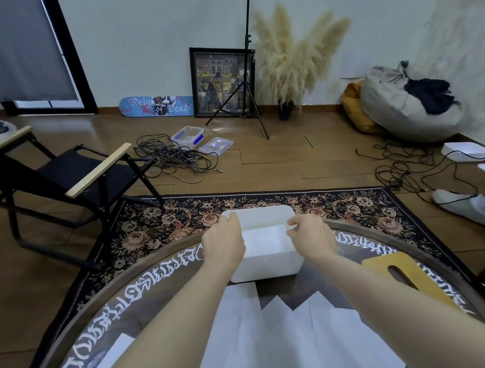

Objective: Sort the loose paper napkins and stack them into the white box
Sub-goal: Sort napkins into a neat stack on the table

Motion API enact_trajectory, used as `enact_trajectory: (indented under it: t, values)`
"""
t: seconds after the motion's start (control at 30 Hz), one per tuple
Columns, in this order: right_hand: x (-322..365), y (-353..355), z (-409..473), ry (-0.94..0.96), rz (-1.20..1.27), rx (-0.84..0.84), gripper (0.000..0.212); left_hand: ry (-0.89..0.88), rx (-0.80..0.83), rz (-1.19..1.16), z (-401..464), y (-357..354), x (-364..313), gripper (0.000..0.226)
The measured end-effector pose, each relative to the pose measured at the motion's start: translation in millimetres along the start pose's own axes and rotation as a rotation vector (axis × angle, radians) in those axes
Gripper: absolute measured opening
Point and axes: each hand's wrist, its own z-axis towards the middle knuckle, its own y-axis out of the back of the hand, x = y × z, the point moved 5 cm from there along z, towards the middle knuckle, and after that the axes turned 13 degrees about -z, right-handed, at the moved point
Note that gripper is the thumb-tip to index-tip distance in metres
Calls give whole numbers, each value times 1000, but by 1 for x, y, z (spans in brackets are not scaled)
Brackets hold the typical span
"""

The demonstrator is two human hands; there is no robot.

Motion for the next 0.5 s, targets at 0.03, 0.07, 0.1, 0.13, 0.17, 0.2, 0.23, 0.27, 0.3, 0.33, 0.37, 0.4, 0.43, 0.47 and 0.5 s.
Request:
enact_trajectory:
  t: [0.03, 0.07, 0.1, 0.13, 0.17, 0.2, 0.23, 0.27, 0.3, 0.33, 0.37, 0.4, 0.43, 0.47, 0.5]
  values:
    - [0, 1, -1, 4, 10, -2, 30, -17, -4, -12, -3, 1, -2, 35]
    - [0, 2, -2, 8, 21, -2, 29, -31, -6, -23, -6, 2, -3, 36]
    - [0, 3, -4, 15, 29, 0, 29, -46, -7, -28, -9, 2, -4, 36]
    - [0, 4, -6, 27, 33, 5, 28, -63, -10, -24, -12, 3, -5, 35]
    - [1, 7, -9, 46, 34, 8, 28, -86, -16, -7, -15, 4, -6, 34]
    - [1, 9, -12, 73, 32, 11, 29, -114, -23, 16, -19, 5, -8, 34]
    - [2, 12, -16, 108, 23, 10, 29, -141, -29, 36, -23, 6, -10, 34]
    - [3, 15, -21, 149, 4, 4, 30, -165, -32, 50, -28, 8, -11, 34]
    - [4, 17, -26, 193, -25, -7, 30, -183, -31, 58, -33, 9, -12, 34]
    - [5, 20, -32, 232, -60, -22, 30, -199, -29, 67, -39, 10, -13, 34]
    - [5, 22, -38, 264, -99, -37, 30, -214, -23, 78, -44, 12, -13, 34]
    - [5, 23, -44, 290, -140, -49, 30, -228, -17, 89, -50, 13, -13, 34]
    - [4, 25, -51, 314, -189, -58, 31, -237, -9, 98, -56, 15, -13, 33]
    - [4, 25, -58, 338, -250, -63, 32, -241, -2, 103, -63, 17, -13, 33]
    - [2, 26, -67, 366, -313, -69, 33, -241, 5, 104, -69, 18, -12, 32]
